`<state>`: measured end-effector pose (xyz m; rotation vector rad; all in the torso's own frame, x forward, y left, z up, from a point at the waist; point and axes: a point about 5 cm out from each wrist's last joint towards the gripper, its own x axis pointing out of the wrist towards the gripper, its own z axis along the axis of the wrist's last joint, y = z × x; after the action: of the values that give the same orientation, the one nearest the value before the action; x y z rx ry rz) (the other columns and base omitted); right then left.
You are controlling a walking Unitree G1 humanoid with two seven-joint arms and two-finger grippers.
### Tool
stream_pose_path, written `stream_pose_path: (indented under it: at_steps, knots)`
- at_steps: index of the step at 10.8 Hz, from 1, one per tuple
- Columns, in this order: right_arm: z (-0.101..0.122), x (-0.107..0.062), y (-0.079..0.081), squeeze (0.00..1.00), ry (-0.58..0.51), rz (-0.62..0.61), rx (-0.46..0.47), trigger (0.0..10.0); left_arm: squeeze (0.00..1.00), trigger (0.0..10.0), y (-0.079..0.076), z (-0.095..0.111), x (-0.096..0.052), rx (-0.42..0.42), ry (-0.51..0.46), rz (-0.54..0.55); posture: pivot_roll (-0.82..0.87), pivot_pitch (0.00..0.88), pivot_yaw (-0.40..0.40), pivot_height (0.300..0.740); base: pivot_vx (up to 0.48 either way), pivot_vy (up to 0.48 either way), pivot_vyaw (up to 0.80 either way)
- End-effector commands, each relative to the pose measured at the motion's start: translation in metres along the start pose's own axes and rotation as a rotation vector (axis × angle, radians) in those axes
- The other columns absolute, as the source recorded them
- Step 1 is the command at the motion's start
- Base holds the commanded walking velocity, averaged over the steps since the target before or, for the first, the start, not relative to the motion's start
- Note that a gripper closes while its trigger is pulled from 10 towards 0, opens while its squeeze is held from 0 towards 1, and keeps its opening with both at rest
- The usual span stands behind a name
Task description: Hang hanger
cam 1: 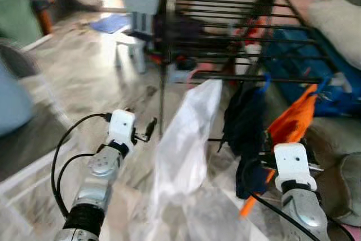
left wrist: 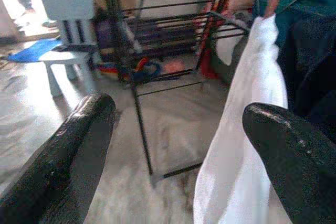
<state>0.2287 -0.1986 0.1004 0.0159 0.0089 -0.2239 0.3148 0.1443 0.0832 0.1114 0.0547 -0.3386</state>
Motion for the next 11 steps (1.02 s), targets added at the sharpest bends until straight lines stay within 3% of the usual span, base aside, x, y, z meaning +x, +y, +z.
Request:
stream_pose_path:
  at_steps: [1,3,6,8,9,11]
  knots:
    - [0.000,0.002,-0.010,0.00,0.015,-0.021,-0.020,10.0,0.00,10.0,-0.011,0.003,0.004,0.000,-0.007,-0.040,0.04,0.000,-0.058,0.740,0.289,0.000,0.00]
    - [-0.002,0.007,-0.009,0.00,0.026,-0.004,-0.023,10.0,0.00,10.0,-0.010,0.004,0.005,0.007,-0.007,-0.040,0.04,0.000,-0.054,0.740,0.296,0.000,0.00]
    - [0.003,0.031,0.002,0.00,0.029,0.063,-0.001,10.0,0.00,10.0,-0.012,0.000,0.005,0.000,0.023,-0.039,0.05,0.000,-0.048,0.740,0.289,0.000,0.00]
    - [-0.004,0.036,0.018,0.00,0.081,0.150,0.035,10.0,0.00,10.0,-0.010,-0.001,0.004,0.017,0.037,-0.036,0.05,0.000,-0.046,0.740,0.000,0.000,0.00]
    - [-0.007,0.037,0.037,0.00,0.112,0.243,0.077,10.0,0.00,10.0,-0.011,-0.002,0.005,0.019,0.038,-0.039,0.06,0.000,-0.044,0.740,0.000,0.000,0.00]
    - [-0.005,0.035,0.060,0.00,0.126,0.370,0.112,10.0,0.00,10.0,-0.013,-0.001,0.006,0.027,0.038,-0.047,0.06,0.000,-0.041,0.740,0.000,0.000,0.00]
